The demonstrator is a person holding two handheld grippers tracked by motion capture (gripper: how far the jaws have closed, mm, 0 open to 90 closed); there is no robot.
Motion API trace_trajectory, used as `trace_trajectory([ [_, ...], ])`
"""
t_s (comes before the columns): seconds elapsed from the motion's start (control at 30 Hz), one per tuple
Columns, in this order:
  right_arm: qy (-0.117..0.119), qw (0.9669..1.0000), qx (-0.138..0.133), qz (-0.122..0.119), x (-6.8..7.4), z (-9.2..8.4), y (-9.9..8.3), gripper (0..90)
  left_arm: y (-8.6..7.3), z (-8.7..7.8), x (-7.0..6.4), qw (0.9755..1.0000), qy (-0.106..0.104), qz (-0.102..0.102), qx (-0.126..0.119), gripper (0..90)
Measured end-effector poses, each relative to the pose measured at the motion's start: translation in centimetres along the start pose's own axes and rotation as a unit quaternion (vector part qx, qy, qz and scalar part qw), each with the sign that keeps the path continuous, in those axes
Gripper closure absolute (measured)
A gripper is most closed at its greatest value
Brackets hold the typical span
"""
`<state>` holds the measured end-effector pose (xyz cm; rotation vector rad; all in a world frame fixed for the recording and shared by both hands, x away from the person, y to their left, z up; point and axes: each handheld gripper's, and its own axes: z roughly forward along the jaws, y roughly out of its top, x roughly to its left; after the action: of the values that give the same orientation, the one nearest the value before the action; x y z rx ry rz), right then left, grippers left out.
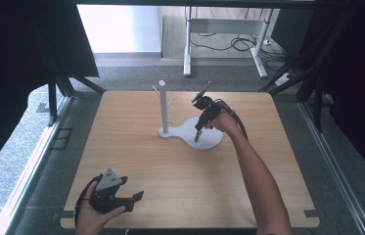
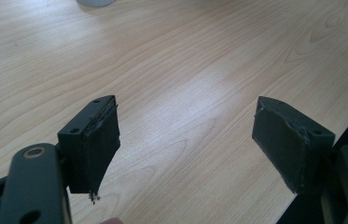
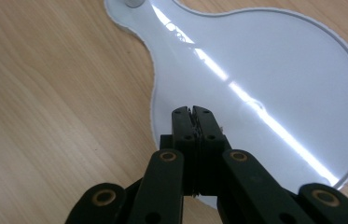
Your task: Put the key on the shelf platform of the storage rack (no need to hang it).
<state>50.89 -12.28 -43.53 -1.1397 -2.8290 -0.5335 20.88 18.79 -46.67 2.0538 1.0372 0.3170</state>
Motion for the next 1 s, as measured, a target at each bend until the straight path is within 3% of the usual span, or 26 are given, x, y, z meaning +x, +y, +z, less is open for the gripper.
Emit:
trace_trajectory([
  [0.37, -0.021, 0.9994, -0.003, 0.026, -1.8, 1.5, -0.9, 89.1, 0.0, 0.0, -0.1, 1.0000, 0.001, 0.002, 0.001, 23.4],
  [0.6, -0.025, 0.9992, -0.009, 0.030, -2.8, 2.2, -1.2, 88.2, 0.0, 0.0, 0.1, 1.0000, 0.002, 0.000, 0.001, 23.5],
  [1.0, -0.031, 0.9987, -0.012, 0.039, -3.1, 2.0, -2.0, 81.3, 0.0, 0.1, 0.0, 1.0000, 0.001, 0.002, 0.002, 23.4],
])
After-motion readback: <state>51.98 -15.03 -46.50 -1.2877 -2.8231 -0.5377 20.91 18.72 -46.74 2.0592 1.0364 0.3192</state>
